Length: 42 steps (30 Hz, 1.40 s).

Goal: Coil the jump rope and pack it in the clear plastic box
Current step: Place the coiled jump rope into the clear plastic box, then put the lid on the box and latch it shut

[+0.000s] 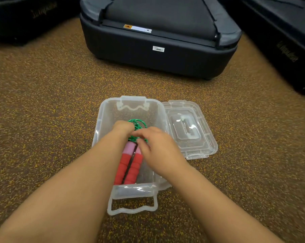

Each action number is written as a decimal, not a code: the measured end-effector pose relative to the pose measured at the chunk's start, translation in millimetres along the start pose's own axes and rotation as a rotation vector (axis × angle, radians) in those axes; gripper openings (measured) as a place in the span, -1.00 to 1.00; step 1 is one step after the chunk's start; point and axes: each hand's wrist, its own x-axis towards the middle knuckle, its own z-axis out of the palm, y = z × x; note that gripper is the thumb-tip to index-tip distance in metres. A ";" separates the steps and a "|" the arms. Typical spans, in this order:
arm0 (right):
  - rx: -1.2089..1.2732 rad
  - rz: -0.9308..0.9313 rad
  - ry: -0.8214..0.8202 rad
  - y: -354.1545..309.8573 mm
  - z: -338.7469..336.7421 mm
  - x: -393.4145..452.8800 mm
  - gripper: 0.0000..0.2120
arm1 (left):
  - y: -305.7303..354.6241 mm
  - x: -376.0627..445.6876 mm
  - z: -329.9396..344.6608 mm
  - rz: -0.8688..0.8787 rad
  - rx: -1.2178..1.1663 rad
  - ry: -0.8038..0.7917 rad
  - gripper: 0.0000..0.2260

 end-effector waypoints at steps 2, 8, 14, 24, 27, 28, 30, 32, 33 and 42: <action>0.062 -0.006 0.130 9.9 -16.4 -10.9 -0.76 | 9.8 -7.1 0.0 0.006 -0.019 0.026 -0.69; 0.073 0.126 0.310 61.7 -65.4 -47.9 -0.77 | 65.9 -60.6 7.3 0.225 -0.187 0.294 -0.49; 0.014 0.267 0.311 113.8 -95.0 -85.1 -0.74 | 98.8 -114.8 54.7 0.713 0.010 0.350 -0.52; -0.067 0.330 0.133 176.1 -78.9 -127.0 -0.67 | 78.4 -124.4 154.9 0.862 0.488 0.162 -0.50; -0.058 0.350 0.092 187.8 -68.4 -142.4 -0.68 | 66.9 -112.3 172.9 0.814 0.551 0.128 -0.48; -0.051 0.356 0.081 191.3 -65.3 -147.2 -0.69 | 64.4 -107.9 178.4 0.800 0.572 0.112 -0.47; -0.037 0.364 0.069 197.0 -60.8 -155.1 -0.69 | 61.6 -100.0 188.1 0.778 0.629 0.081 -0.43; -0.032 0.362 0.058 201.0 -57.9 -161.4 -0.70 | 59.5 -92.7 196.0 0.757 0.668 0.060 -0.41; -0.032 0.359 0.048 202.5 -57.5 -163.7 -0.70 | 58.0 -89.5 199.5 0.736 0.673 0.047 -0.42; -0.024 0.356 0.037 204.5 -58.7 -169.2 -0.72 | 47.8 -89.8 213.7 0.708 0.713 0.080 -0.52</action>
